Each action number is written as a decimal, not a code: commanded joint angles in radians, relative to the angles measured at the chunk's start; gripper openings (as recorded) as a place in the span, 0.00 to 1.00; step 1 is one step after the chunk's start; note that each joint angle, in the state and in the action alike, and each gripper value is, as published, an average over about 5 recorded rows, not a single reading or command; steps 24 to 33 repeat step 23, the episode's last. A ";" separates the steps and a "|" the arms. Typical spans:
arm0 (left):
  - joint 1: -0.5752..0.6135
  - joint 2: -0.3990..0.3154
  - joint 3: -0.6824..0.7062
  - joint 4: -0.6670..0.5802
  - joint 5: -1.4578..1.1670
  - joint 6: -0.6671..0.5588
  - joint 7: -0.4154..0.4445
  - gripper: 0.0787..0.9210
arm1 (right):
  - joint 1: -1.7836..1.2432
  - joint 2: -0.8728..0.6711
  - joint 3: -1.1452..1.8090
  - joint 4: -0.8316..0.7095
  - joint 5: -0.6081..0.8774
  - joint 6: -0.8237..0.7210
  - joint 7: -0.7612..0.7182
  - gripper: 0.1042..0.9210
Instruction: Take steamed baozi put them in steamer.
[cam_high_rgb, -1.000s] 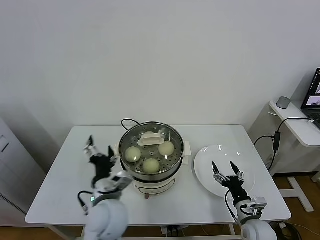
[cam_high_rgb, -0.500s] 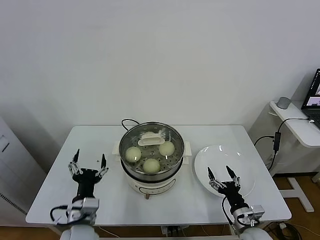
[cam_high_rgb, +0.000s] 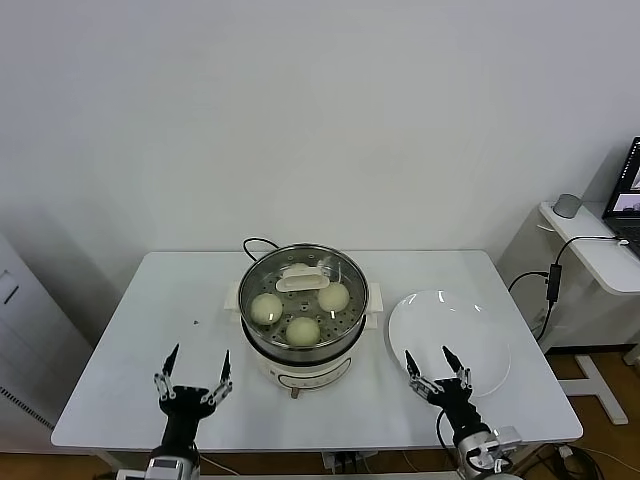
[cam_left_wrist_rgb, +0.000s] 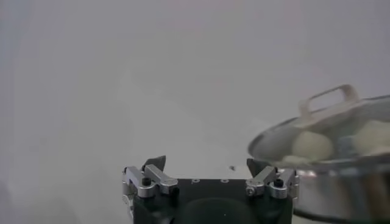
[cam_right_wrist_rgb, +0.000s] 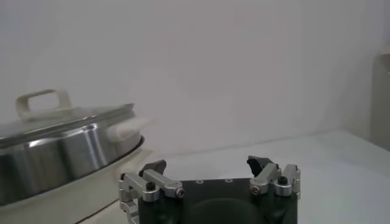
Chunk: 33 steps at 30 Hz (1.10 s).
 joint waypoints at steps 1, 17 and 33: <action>0.099 0.005 -0.012 -0.019 -0.084 0.094 0.067 0.88 | -0.071 -0.019 -0.015 0.058 0.004 -0.036 0.039 0.88; 0.140 0.009 -0.045 -0.116 -0.089 0.180 0.106 0.88 | -0.168 -0.084 0.031 0.210 0.017 -0.129 0.093 0.88; 0.152 0.009 -0.051 -0.135 -0.088 0.187 0.125 0.88 | -0.187 -0.083 0.043 0.243 -0.003 -0.144 0.096 0.88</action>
